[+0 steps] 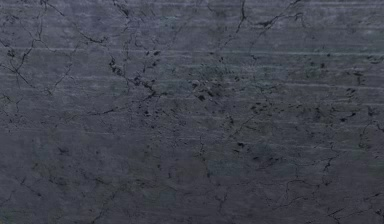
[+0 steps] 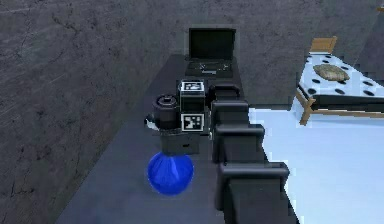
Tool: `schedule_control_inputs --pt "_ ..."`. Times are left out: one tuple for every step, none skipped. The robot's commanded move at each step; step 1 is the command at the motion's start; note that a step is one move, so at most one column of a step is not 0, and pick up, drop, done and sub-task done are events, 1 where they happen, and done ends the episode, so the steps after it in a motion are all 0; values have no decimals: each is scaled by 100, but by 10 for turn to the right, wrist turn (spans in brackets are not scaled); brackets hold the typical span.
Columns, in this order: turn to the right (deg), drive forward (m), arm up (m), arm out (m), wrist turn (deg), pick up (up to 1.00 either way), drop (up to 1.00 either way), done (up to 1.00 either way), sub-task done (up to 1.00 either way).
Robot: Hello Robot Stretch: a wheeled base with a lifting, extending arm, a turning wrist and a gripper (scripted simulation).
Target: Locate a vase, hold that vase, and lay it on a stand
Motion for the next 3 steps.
schedule_control_inputs --pt "0 0 -30 0 0 0 0 0 0" --pt "0 0 0 0 0 100 0 0 0" --pt "0 0 10 0 0 0 0 0 0"
